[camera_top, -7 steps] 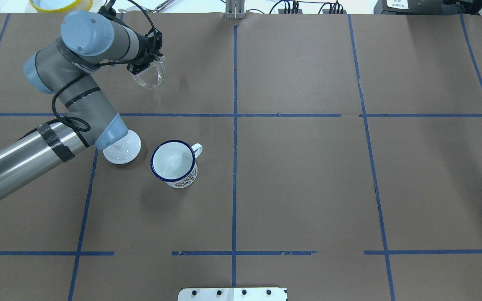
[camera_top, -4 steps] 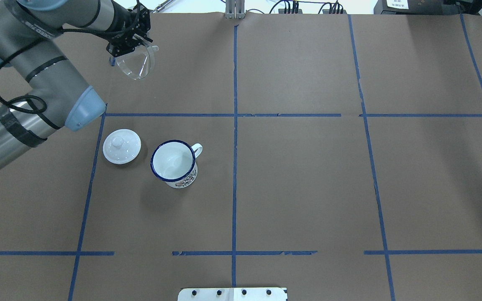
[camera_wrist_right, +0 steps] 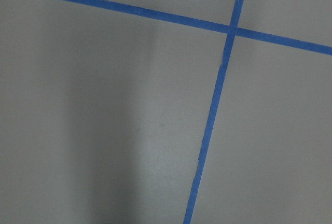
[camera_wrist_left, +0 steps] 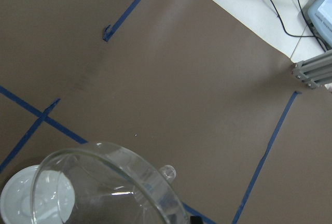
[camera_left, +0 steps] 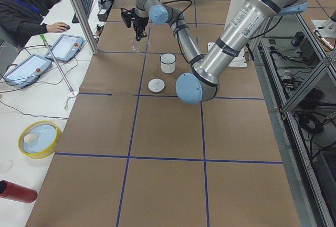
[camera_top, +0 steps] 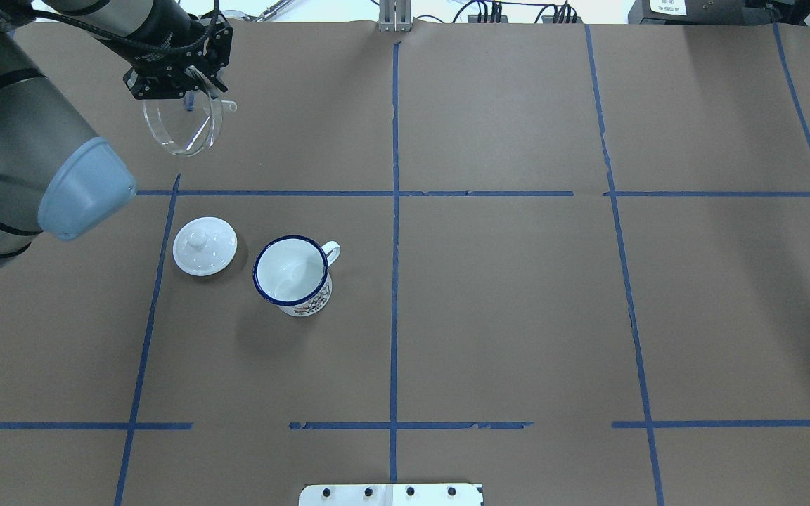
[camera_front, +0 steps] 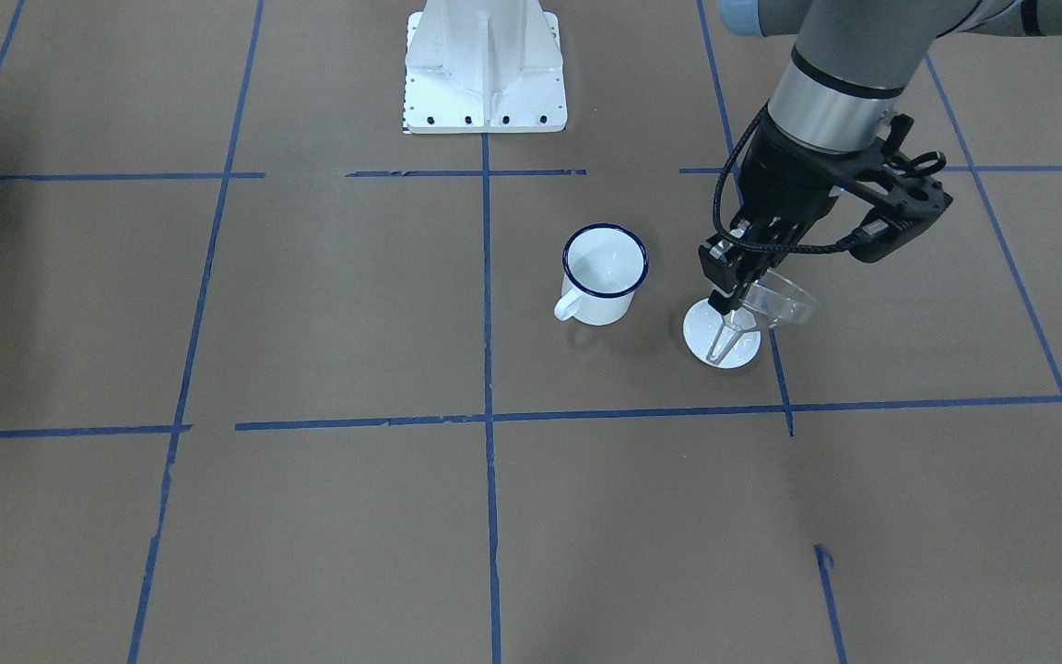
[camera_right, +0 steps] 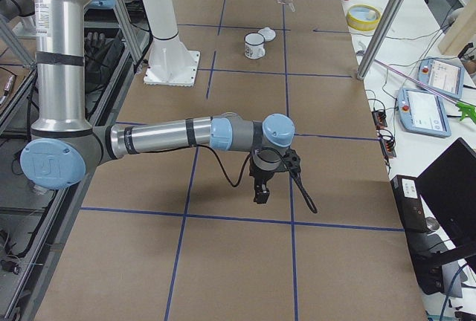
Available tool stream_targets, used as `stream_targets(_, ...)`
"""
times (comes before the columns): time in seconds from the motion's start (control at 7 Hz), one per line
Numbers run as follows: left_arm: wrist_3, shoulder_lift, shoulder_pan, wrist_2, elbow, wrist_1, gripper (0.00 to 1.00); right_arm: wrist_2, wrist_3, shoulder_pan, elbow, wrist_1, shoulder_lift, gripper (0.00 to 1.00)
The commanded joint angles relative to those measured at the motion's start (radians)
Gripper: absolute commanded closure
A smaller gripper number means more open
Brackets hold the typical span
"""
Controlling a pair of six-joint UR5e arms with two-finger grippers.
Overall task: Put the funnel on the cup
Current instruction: 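Carry the funnel over the open mug with the left gripper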
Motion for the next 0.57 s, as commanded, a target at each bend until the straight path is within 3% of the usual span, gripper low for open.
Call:
stream_targets(0.0, 0.113, -0.084, 0.114, 0.005, -0.007, 0.201, 1.00, 0.000, 0.000, 0.000, 0.000, 0.000, 0.000, 0.00)
stream_targets(0.43, 0.199, -0.153, 0.330, 0.230, 0.040, 0.386, 1.00, 0.000, 0.000, 0.000, 0.000, 0.000, 0.000, 0.00)
